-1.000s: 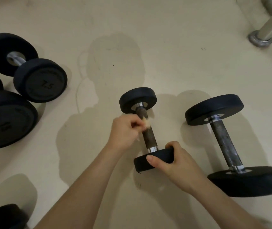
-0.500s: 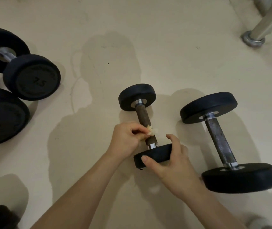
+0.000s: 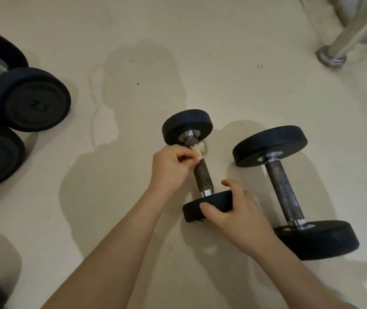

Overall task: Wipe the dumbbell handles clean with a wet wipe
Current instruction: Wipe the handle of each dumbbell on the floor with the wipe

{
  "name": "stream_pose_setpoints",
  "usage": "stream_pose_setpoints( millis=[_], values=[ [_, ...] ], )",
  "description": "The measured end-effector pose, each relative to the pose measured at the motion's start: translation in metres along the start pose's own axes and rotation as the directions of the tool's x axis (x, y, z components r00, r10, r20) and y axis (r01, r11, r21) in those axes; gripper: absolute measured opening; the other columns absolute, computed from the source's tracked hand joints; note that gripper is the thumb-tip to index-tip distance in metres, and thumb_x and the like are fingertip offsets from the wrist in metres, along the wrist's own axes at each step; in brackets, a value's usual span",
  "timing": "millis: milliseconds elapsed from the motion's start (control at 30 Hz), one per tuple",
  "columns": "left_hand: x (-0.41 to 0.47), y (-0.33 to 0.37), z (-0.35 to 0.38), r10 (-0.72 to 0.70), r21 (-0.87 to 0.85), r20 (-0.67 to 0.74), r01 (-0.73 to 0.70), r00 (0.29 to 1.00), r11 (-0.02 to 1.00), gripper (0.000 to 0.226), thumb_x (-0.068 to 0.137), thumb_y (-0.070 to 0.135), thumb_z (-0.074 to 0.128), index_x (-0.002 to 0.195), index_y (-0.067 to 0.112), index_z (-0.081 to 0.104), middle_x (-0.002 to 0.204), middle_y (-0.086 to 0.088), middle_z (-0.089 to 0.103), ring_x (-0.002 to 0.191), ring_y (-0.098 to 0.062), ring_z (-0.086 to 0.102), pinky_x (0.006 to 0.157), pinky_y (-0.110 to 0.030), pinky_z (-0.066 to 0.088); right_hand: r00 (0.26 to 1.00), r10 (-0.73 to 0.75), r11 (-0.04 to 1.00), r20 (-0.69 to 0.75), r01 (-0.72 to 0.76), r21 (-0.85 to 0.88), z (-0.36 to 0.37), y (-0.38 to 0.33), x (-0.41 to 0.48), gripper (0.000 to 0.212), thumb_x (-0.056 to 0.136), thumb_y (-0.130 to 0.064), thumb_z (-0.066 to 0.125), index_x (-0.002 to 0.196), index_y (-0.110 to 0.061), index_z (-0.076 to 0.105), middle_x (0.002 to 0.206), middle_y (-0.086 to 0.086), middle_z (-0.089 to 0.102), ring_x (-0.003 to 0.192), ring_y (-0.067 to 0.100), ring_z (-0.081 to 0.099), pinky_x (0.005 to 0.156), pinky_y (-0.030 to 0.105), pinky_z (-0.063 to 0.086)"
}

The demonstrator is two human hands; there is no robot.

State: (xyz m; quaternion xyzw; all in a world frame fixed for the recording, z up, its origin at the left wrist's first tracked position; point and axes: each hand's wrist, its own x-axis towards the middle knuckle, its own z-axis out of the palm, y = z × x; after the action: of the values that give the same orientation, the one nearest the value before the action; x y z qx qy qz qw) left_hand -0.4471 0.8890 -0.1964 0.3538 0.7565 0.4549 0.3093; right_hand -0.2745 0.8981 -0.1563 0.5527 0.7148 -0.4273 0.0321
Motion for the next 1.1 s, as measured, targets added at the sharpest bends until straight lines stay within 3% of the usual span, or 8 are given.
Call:
stream_pose_setpoints(
  millis=[100,233,400,567,700,833,933,1100],
  values=[
    [-0.031,-0.002,-0.001,0.006,0.013,0.26,-0.009,0.966,1.0,0.016,0.075,0.004,0.076,0.08,0.019,0.077,0.08,0.013,0.072,0.08,0.001,0.066,0.084,-0.027,0.055,1.0,-0.007,1.0,-0.002,0.006,-0.005,-0.002,-0.002,-0.002,0.072,0.074,-0.057,0.062,0.136,-0.037,0.03,0.12,-0.002,0.043,0.095,0.013,0.049,0.075,0.024,0.041],
    [0.014,0.009,-0.001,-0.04,0.046,-0.121,0.046,0.992,0.998,0.011,0.079,0.015,0.075,0.087,0.023,0.076,0.082,0.014,0.069,0.082,-0.001,0.064,0.081,-0.02,0.051,1.0,-0.029,1.0,0.009,0.03,-0.001,0.002,0.0,0.0,0.07,0.074,-0.059,0.06,0.133,-0.037,0.031,0.118,-0.004,0.043,0.095,0.011,0.049,0.07,0.021,0.04],
    [-0.026,0.005,-0.002,0.088,0.125,0.314,-0.133,0.946,0.983,0.024,0.075,0.003,0.075,0.073,0.027,0.074,0.078,0.017,0.066,0.081,0.002,0.062,0.079,-0.015,0.049,1.0,-0.015,1.0,0.009,0.015,-0.02,-0.001,0.0,0.0,0.069,0.071,-0.06,0.06,0.13,-0.038,0.032,0.118,-0.003,0.044,0.093,0.011,0.05,0.074,0.023,0.045],
    [0.026,0.005,0.001,0.147,0.19,-0.118,-0.123,0.982,0.974,0.01,0.078,0.01,0.074,0.084,0.017,0.076,0.084,0.008,0.067,0.081,-0.007,0.061,0.076,-0.012,0.046,1.0,0.002,0.995,0.0,-0.002,-0.098,0.004,-0.005,-0.002,0.077,0.062,-0.073,0.047,0.128,-0.04,0.027,0.119,-0.003,0.045,0.099,0.016,0.051,0.083,0.036,0.05],
    [0.017,-0.001,0.006,0.036,0.107,-0.145,-0.021,0.989,0.994,0.009,0.077,0.012,0.075,0.081,0.02,0.076,0.081,0.009,0.069,0.077,-0.005,0.063,0.073,-0.014,0.048,0.999,-0.021,0.985,-0.04,0.014,-0.169,0.011,-0.013,-0.003,0.107,0.051,-0.088,0.049,0.138,-0.038,0.012,0.131,0.002,0.04,0.118,0.022,0.042,0.096,0.04,0.045],
    [-0.019,-0.003,0.004,-0.132,-0.042,0.145,0.14,0.98,0.989,0.027,0.074,0.001,0.076,0.069,0.027,0.073,0.074,0.012,0.07,0.07,-0.001,0.066,0.071,-0.02,0.053,1.0,-0.02,0.988,-0.003,0.019,-0.156,0.006,-0.01,0.004,0.111,0.05,-0.078,0.064,0.14,-0.04,0.011,0.12,0.001,0.042,0.111,0.021,0.046,0.094,0.038,0.046],
    [-0.03,-0.004,0.003,-0.077,0.026,0.286,0.073,0.955,0.997,0.033,0.071,0.0,0.078,0.065,0.032,0.072,0.075,0.011,0.071,0.075,-0.004,0.068,0.079,-0.026,0.055,1.0,-0.029,0.993,-0.003,0.028,-0.118,0.001,-0.005,0.005,0.107,0.051,-0.074,0.065,0.14,-0.039,0.017,0.115,-0.002,0.044,0.107,0.018,0.047,0.09,0.033,0.045],
    [0.007,-0.004,0.006,-0.087,-0.132,-0.146,0.067,0.986,0.989,0.017,0.077,0.007,0.075,0.078,0.024,0.073,0.079,0.006,0.071,0.079,-0.011,0.068,0.076,-0.028,0.056,0.998,-0.058,0.998,-0.003,0.058,-0.036,-0.001,0.003,0.004,0.1,0.057,-0.068,0.071,0.139,-0.04,0.021,0.119,-0.004,0.043,0.105,0.012,0.044,0.087,0.026,0.044]
  ],
)
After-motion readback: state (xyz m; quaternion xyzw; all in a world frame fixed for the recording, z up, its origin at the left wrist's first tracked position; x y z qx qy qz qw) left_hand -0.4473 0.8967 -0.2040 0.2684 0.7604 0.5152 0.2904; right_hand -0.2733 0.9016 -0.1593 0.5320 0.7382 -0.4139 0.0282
